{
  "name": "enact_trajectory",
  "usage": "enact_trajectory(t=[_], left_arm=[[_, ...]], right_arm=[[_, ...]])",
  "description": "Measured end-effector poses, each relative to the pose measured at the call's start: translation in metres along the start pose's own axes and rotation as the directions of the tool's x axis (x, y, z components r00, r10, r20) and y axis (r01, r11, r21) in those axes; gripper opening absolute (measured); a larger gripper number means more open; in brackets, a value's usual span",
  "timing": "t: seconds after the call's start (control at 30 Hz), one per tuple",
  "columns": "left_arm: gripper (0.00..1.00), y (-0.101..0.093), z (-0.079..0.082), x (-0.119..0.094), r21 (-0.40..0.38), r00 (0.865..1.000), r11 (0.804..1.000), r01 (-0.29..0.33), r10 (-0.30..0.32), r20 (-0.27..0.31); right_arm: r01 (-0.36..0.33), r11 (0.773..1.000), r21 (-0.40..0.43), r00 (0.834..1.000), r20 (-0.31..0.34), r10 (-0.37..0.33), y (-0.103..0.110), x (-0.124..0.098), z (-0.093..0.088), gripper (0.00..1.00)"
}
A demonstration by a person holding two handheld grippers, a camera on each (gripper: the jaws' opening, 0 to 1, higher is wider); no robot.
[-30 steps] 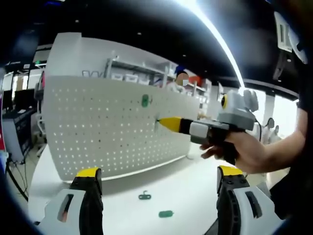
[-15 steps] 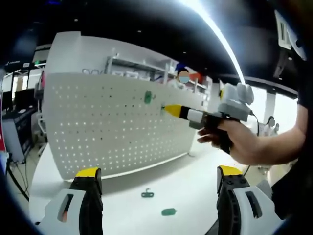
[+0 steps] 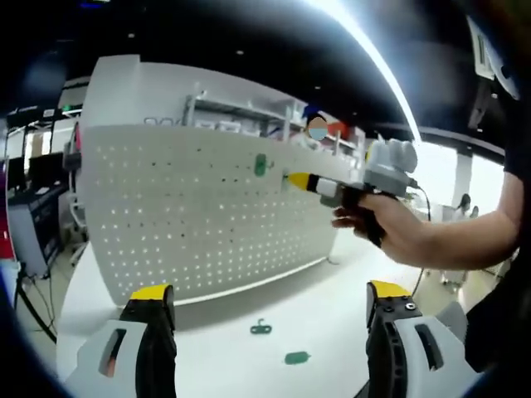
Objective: Insert the hook assembly into the mounting plate slot until the hook locks in place.
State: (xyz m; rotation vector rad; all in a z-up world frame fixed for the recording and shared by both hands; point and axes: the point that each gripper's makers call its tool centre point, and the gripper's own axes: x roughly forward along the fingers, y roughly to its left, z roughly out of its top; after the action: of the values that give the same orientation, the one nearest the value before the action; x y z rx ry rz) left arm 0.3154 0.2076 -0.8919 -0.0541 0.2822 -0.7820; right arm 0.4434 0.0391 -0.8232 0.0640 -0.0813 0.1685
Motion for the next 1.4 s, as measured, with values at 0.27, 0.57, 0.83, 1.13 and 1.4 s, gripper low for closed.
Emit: enact_trajectory(t=[0.27, 0.57, 0.83, 1.13, 1.4], left_arm=[[0.98, 0.002, -0.006, 0.001, -0.011, 1.000, 1.000, -0.002, 0.002, -0.015], [0.97, 0.004, -0.007, 0.004, -0.005, 1.000, 1.000, 0.001, -0.002, -0.014], [0.97, 0.006, -0.007, 0.004, -0.007, 1.000, 1.000, -0.001, 0.001, -0.011], [0.97, 0.007, -0.010, 0.005, -0.010, 1.000, 1.000, -0.003, 0.002, -0.018], [0.97, 0.009, -0.009, 0.006, -0.013, 1.000, 1.000, -0.008, 0.007, -0.015]], right_arm=[[0.047, 0.999, -0.010, 0.999, 0.011, -0.047, -0.022, 0.014, 0.002, 0.00], [0.092, 0.996, 0.004, 0.995, 0.027, -0.092, -0.040, 0.028, 0.006, 0.00], [0.117, 0.993, 0.016, 0.992, 0.041, -0.118, -0.048, 0.038, 0.009, 0.00], [0.151, 0.988, 0.031, 0.986, 0.065, -0.153, -0.056, 0.043, 0.018, 0.00], [0.165, 0.986, 0.036, 0.983, 0.073, -0.167, -0.058, 0.045, 0.020, 0.00]])
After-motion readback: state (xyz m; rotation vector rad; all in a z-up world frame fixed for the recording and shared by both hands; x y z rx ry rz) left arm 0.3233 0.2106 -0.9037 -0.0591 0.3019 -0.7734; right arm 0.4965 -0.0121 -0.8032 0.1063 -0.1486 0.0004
